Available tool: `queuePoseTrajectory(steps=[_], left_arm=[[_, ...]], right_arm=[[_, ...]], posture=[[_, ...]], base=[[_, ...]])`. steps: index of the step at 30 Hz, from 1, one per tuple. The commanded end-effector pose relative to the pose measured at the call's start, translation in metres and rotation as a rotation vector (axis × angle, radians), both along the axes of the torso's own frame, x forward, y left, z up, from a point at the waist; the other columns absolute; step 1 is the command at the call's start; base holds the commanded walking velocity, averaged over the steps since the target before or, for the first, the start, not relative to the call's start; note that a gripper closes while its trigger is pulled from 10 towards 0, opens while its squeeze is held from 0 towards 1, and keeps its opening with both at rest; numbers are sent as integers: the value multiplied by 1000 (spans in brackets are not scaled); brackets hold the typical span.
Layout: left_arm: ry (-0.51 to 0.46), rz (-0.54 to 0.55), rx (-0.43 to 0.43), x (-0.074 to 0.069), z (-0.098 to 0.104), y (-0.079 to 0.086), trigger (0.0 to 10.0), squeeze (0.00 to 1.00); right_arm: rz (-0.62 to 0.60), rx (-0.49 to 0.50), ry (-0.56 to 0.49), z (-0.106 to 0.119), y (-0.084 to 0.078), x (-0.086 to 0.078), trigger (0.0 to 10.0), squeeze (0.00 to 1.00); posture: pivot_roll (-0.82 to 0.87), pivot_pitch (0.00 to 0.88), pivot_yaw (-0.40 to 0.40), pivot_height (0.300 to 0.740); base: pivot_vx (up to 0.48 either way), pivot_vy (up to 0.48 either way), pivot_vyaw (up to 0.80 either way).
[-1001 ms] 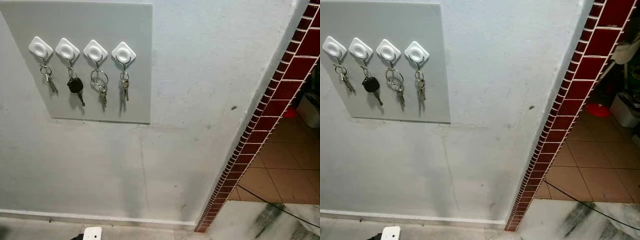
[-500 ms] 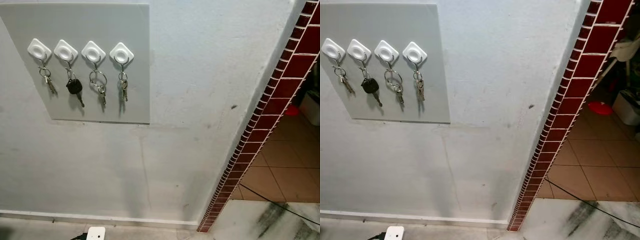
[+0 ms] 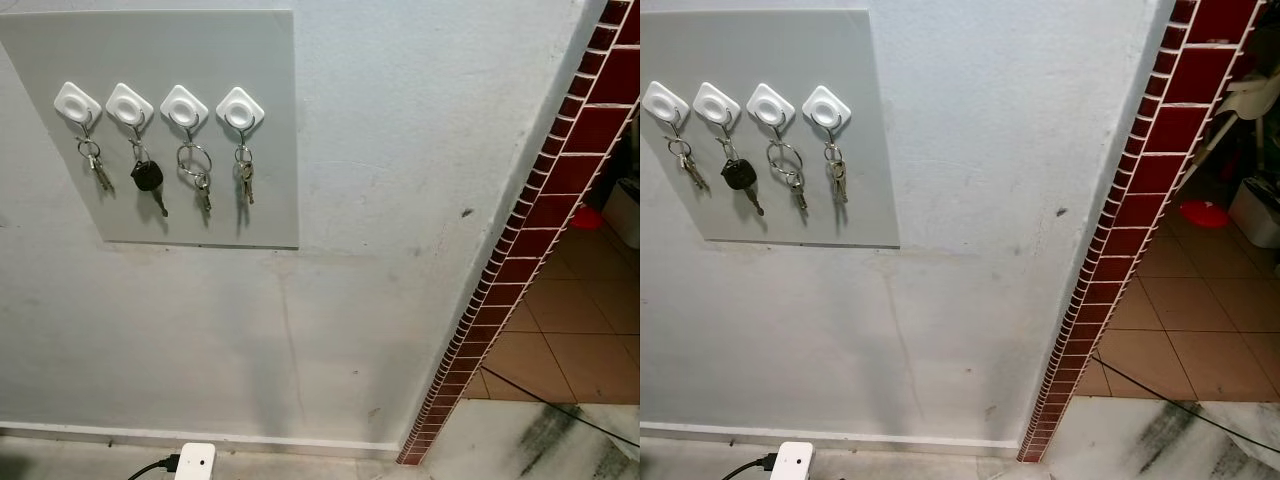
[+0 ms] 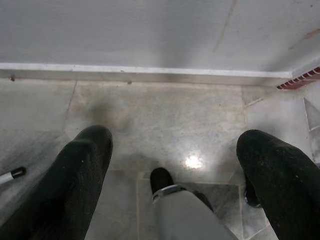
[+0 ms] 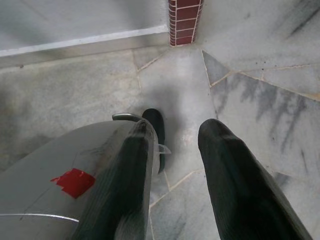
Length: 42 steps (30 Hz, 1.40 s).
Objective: Hang keys on a hook
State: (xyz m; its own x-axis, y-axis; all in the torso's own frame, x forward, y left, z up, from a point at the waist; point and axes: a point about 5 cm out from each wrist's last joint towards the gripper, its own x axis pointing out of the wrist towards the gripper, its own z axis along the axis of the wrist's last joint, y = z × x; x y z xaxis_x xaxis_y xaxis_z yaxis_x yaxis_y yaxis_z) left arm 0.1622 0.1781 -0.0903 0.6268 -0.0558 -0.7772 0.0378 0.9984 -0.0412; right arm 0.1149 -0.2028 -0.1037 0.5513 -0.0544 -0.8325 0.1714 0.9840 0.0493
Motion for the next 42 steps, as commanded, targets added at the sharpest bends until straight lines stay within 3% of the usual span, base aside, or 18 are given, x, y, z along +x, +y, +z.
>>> queuePoseTrajectory(steps=[1, 42], left_arm=[[8, -1, -4, -1, -1, -1, 10000, 0], [-1, 3, -15, 1, 0, -5, 10000, 0]], right_arm=[[5, -2, 2, 0, 0, 1, 10000, 0], [1, 0, 2, 1, -3, 2, 10000, 0]], posture=[[-37, 0, 21, 740], [-35, 0, 12, 740]], base=[[0, -334, 0], [0, -328, 0]])
